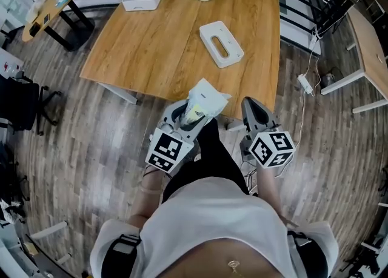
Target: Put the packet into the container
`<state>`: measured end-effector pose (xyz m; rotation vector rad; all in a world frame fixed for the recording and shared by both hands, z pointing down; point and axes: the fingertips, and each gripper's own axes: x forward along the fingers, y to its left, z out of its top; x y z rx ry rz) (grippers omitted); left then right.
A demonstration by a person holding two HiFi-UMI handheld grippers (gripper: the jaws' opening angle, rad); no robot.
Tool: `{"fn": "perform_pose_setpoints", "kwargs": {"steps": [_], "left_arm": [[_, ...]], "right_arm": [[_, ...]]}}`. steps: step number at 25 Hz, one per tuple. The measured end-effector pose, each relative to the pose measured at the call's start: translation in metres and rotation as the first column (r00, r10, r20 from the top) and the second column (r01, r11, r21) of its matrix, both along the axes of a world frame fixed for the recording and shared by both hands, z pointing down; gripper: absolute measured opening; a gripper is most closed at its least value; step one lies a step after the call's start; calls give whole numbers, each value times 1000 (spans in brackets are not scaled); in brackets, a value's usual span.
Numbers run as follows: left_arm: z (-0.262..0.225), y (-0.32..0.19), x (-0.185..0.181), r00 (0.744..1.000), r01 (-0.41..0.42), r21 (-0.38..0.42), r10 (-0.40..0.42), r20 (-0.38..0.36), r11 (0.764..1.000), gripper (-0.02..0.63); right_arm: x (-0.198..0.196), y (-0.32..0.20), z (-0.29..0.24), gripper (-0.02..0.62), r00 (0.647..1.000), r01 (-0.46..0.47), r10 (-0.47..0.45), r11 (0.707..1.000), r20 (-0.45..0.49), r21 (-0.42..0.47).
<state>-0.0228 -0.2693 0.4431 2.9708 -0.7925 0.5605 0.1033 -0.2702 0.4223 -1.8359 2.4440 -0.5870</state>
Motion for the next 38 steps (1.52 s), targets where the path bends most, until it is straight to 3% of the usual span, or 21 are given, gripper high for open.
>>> {"fn": "perform_pose_setpoints", "kwargs": {"steps": [16,20,23,27,30,34,38], "left_arm": [[-7,-142,33,997,-59,28,57,51,998,215],[-9,-183,44,989,-108,60,101,109,992,215],[-2,-217,55,966,-184,99,161,203,978,215],[7,-251,80,898,-341,137,279,342,930,215],[17,-264,103,824,-475,130,387,414,871,215],[38,-274,126,699,-628,81,515,496,774,215],[60,-281,135,546,-745,12,599,585,667,215]], "right_arm": [[41,-126,1,11,999,-36,37,999,24,-21],[63,-143,3,11,997,-72,73,997,22,-34],[84,-152,6,11,992,-120,121,992,26,-47],[109,-154,14,11,982,-183,186,981,32,-70],[128,-153,21,11,971,-232,236,968,37,-91],[138,-158,29,11,963,-259,265,959,42,-113],[141,-164,40,11,961,-263,271,955,48,-136]]}}
